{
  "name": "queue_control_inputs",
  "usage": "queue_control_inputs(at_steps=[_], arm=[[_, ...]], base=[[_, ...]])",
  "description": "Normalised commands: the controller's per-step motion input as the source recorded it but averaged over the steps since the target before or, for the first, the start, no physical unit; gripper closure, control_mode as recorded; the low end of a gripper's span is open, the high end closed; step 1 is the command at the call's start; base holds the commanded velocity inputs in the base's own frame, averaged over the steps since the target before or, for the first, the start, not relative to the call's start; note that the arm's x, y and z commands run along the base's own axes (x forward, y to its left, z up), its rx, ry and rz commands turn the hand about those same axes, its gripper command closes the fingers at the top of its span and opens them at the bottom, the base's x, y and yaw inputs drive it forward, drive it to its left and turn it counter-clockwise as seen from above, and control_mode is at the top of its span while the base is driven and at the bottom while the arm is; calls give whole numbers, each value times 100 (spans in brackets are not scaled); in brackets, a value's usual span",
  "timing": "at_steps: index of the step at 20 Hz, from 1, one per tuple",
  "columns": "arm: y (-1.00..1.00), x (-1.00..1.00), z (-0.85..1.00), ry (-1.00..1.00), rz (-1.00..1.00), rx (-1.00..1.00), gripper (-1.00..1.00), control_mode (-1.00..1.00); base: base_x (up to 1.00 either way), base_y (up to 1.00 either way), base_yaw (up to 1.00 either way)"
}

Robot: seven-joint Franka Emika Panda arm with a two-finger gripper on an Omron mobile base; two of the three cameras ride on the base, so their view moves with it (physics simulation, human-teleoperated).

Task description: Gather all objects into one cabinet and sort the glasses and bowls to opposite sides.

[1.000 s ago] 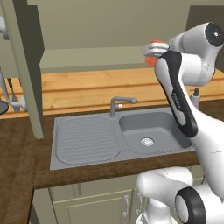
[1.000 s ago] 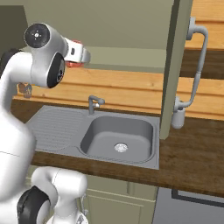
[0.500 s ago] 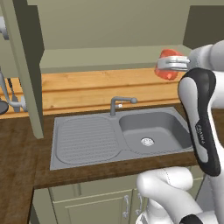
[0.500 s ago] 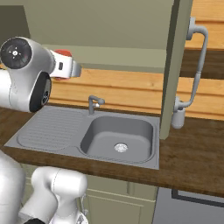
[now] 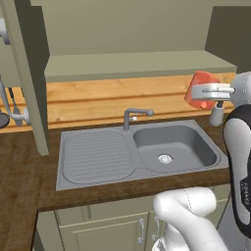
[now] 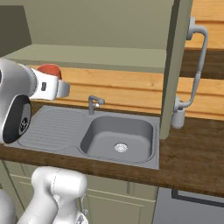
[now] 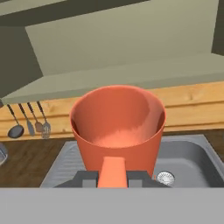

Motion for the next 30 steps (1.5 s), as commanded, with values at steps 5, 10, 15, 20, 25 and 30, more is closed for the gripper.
queue_control_inputs(at_steps=[5,10,15,20,25,30], arm=[[0,-41,-60,27,-4,-7,100,-100],[0,-27,-14,5,-1,-2,100,-100],[0,0,0,0,0,0,100,100],[0,0,0,0,0,0,100,100],[0,0,0,0,0,0,100,100],[0,0,0,0,0,0,100,100]], base=[[0,0,0],[0,0,0],[-45,-7,2],[-66,-44,9],[-17,-60,45],[-42,-8,64]])
